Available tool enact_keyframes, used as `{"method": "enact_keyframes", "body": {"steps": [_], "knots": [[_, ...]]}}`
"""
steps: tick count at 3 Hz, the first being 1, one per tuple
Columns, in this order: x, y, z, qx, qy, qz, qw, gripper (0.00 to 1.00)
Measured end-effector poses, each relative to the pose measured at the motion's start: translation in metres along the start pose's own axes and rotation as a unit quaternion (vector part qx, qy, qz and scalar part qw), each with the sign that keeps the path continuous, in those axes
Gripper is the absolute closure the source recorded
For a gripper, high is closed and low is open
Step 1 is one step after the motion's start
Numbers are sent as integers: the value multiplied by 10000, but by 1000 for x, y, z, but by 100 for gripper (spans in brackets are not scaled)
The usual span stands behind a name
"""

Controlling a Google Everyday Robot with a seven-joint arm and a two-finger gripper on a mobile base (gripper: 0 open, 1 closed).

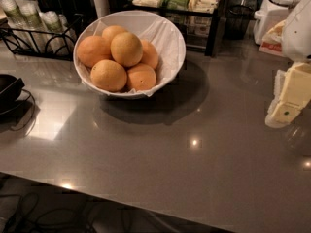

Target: Pick orange from white bowl

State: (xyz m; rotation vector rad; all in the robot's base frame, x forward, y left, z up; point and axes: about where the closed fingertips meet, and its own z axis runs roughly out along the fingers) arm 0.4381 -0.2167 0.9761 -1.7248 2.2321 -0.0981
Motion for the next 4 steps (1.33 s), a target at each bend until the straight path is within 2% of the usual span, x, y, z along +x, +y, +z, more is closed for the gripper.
{"method": "enact_keyframes", "body": {"steps": [1, 2, 3, 4], "knots": [[0, 0, 0, 0, 0, 0, 10000, 0], [-11, -5, 2, 36, -185, 30, 9998, 0], [-57, -19, 10, 30, -664, -175, 9976, 0], [-101, -28, 4, 84, -1062, -461, 9932, 0]]}}
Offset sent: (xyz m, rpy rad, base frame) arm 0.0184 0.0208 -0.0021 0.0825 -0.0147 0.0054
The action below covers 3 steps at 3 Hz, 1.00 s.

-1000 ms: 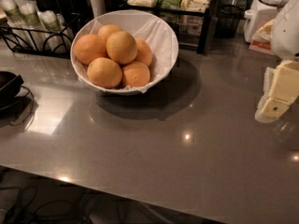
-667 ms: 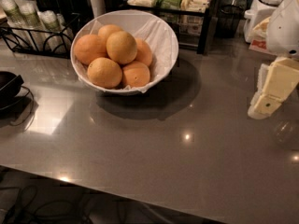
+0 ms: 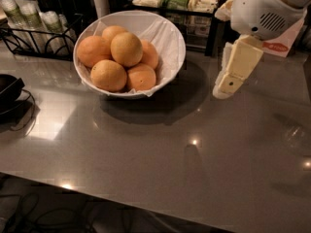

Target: Pick orange from white bowl

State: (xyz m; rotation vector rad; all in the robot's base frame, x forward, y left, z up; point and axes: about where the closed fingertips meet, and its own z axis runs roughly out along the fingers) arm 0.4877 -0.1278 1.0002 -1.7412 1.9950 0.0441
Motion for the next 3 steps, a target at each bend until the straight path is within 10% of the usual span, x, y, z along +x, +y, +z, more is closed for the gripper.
{"method": "enact_keyframes", "body": {"steps": [1, 3], "knots": [[0, 0, 0, 0, 0, 0, 10000, 0], [-88, -29, 48, -233, -1240, -21, 9920, 0]]}}
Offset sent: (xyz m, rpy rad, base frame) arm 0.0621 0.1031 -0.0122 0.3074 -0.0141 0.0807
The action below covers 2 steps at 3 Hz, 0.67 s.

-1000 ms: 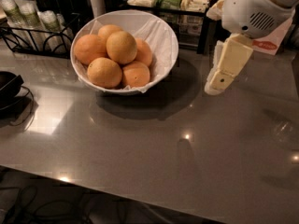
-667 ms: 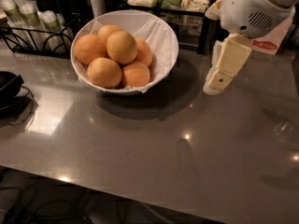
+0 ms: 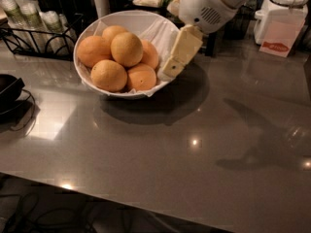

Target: Pick orange from white bowl

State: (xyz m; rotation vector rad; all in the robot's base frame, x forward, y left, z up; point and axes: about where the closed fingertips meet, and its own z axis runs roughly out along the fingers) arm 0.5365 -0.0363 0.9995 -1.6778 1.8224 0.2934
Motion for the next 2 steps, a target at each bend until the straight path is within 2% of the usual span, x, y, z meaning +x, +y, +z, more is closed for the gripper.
{"method": "enact_keyframes", "body": {"steps": [1, 2], "knots": [[-31, -15, 31, -231, -463, 76, 9986, 0], [-31, -15, 31, -231, -465, 77, 9986, 0]]}}
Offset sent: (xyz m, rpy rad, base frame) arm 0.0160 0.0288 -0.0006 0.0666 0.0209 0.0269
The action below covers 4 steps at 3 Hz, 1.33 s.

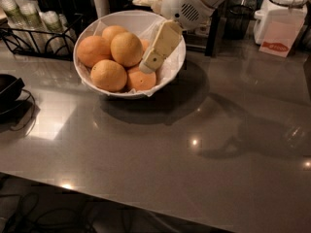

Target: Pick orange from white bowl

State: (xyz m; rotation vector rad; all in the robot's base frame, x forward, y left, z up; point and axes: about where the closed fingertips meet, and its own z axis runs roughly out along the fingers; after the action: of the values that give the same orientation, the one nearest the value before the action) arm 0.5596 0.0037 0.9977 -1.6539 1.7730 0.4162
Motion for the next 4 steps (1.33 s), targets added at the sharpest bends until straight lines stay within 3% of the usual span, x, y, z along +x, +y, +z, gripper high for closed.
{"method": "enact_keyframes", "body": {"steps": [2, 3, 4], "knots": [[2, -25, 24, -10, -296, 155, 9994, 0], [6, -37, 40, -89, -381, 262, 9989, 17], [9, -46, 46, -90, -413, 328, 9986, 15]]}}
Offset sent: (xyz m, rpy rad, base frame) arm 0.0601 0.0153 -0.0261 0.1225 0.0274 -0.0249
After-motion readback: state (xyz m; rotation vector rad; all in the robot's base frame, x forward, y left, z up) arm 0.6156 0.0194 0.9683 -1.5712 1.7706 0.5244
